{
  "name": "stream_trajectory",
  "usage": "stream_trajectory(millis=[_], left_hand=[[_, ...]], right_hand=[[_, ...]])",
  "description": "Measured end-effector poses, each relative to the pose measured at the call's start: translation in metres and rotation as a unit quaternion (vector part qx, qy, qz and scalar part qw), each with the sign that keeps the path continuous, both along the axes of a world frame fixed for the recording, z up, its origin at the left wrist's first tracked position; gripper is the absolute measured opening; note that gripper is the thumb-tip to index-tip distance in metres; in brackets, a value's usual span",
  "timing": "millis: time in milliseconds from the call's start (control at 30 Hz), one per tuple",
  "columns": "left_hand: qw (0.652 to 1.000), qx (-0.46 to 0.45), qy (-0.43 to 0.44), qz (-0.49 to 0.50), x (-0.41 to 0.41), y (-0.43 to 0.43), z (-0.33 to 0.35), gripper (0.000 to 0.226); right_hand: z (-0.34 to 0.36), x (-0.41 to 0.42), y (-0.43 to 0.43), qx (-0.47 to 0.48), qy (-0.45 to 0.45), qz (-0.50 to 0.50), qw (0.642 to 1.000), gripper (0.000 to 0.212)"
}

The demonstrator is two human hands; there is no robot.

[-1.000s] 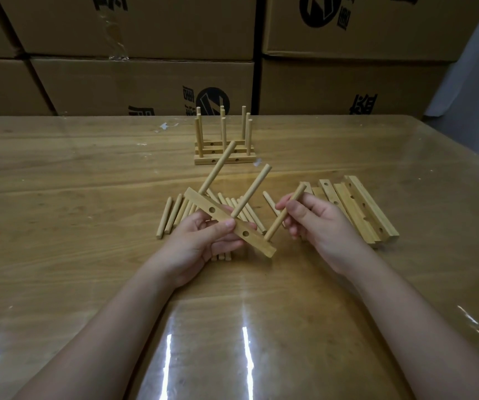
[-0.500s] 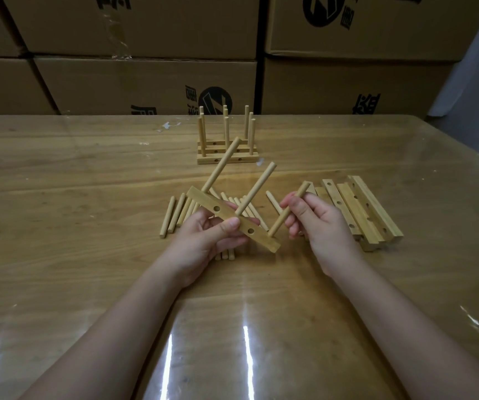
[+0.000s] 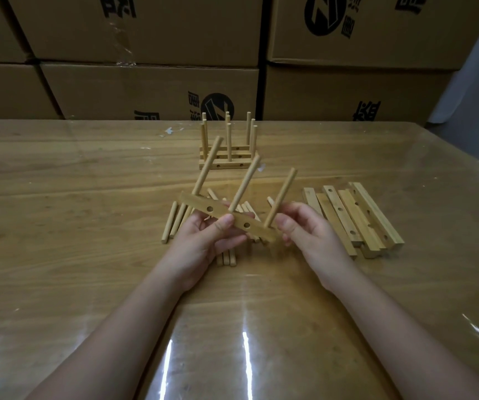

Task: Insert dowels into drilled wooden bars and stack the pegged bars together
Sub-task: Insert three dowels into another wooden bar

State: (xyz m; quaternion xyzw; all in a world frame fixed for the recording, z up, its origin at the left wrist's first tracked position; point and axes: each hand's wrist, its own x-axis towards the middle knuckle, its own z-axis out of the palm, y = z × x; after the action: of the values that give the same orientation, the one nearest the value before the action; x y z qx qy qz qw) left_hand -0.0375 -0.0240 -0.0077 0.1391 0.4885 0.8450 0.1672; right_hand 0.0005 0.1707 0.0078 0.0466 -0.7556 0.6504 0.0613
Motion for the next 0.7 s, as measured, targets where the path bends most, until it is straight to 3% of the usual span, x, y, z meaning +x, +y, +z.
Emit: stream_trajectory(millis=[100, 500, 700], left_hand=[[0.999, 0.043, -0.009, 0.014, -0.003, -0.003, -0.002, 0.025], [0.997, 0.070, -0.039, 0.005, -0.007, 0.000, -0.004, 0.038], [0.996, 0.078, -0.043, 0.007, -0.007, -0.001, -0.003, 0.038]], right_hand=[[-0.002, 0.000, 0.000, 0.026, 0.002, 0.007, 1.000, 0.018], [-0.008, 0.003, -0.013, 0.028, 0.018, -0.041, 0.999, 0.023], [-0.001, -0.002, -0.018, 0.093, 0.040, -0.080, 0.992, 0.017]])
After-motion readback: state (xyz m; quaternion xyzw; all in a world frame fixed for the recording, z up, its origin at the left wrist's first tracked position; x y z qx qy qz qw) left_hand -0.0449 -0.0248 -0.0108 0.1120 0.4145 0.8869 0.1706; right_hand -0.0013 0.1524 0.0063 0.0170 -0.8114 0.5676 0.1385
